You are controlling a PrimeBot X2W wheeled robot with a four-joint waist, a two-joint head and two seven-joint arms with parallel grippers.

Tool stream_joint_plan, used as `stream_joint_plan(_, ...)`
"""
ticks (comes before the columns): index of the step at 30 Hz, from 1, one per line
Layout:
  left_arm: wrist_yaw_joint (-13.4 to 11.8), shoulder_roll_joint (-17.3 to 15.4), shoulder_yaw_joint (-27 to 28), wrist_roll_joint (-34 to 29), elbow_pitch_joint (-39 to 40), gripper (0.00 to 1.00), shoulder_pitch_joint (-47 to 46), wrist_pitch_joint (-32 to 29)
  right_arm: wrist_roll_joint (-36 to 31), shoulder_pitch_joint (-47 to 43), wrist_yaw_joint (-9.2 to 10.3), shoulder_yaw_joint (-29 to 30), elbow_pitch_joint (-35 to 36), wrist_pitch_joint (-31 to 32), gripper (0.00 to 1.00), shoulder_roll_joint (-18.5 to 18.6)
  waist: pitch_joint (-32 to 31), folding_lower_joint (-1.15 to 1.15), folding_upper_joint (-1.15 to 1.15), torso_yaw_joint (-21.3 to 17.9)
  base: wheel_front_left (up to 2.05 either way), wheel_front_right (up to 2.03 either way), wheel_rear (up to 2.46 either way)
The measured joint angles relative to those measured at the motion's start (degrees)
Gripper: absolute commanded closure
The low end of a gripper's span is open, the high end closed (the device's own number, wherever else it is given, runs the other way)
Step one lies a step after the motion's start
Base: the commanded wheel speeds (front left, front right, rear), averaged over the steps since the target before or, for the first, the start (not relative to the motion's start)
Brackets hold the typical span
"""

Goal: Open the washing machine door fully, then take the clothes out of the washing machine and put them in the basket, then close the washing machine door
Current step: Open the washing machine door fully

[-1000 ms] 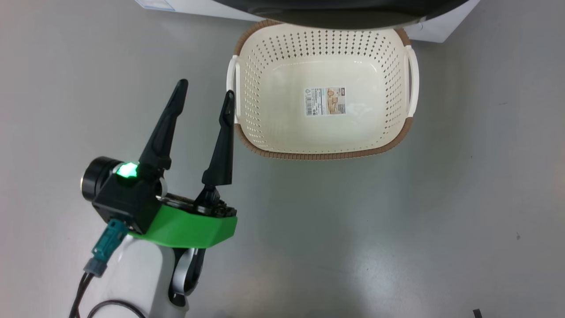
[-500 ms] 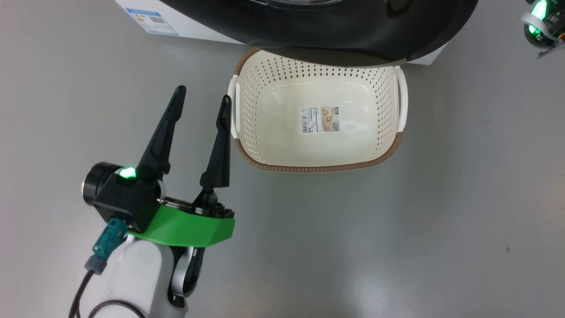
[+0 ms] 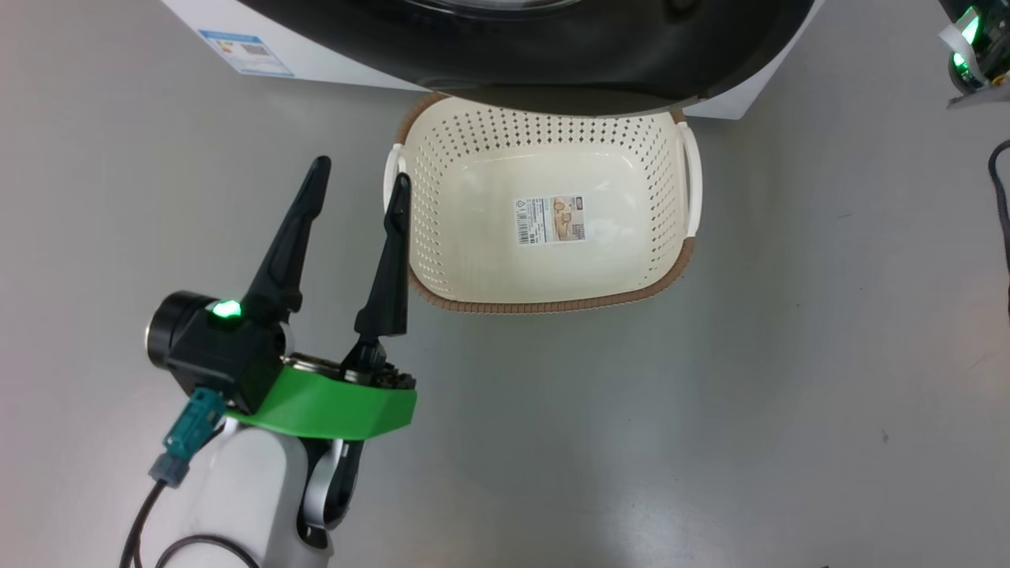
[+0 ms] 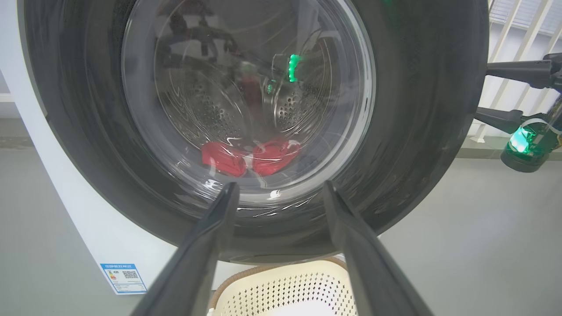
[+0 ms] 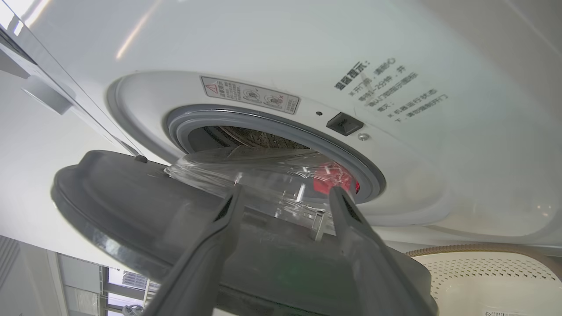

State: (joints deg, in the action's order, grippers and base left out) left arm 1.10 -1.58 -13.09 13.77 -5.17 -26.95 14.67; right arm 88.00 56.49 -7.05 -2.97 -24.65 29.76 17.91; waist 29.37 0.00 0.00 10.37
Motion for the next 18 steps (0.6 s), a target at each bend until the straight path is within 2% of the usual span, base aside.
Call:
stream_joint_plan(6,0.46,-0.01,0.64,-0.01,-0.04,0.0,0.03,0.04,-2.85,-5.02,0.0,0.15,7.12,-6.92,0.0,-0.05,-0.42,0.0,0.0,-1.38,0.0,0.0,0.0)
stream_joint_plan(10,0.52,-0.02,0.88,-0.08,-0.04,0.0,0.03,0.04,-6.67,-9.1,0.0,-0.92,11.96,-14.1,0.0,0.96,-0.5,0.0,0.0,-2.23,0.0,0.0,0.0)
stream_joint_plan(14,0.7,-0.01,1.48,-0.09,-0.04,0.0,0.04,0.04,-15.37,-12.89,-0.01,-5.48,15.67,-25.65,0.0,4.46,-0.48,0.0,0.0,-2.97,0.0,0.0,0.0)
stream_joint_plan(18,0.98,-0.02,1.97,-0.09,-0.25,0.0,0.09,0.05,-25.61,-15.92,-0.01,-12.17,14.7,-38.89,0.0,8.16,-0.77,0.0,0.0,-3.6,0.0,0.0,0.0)
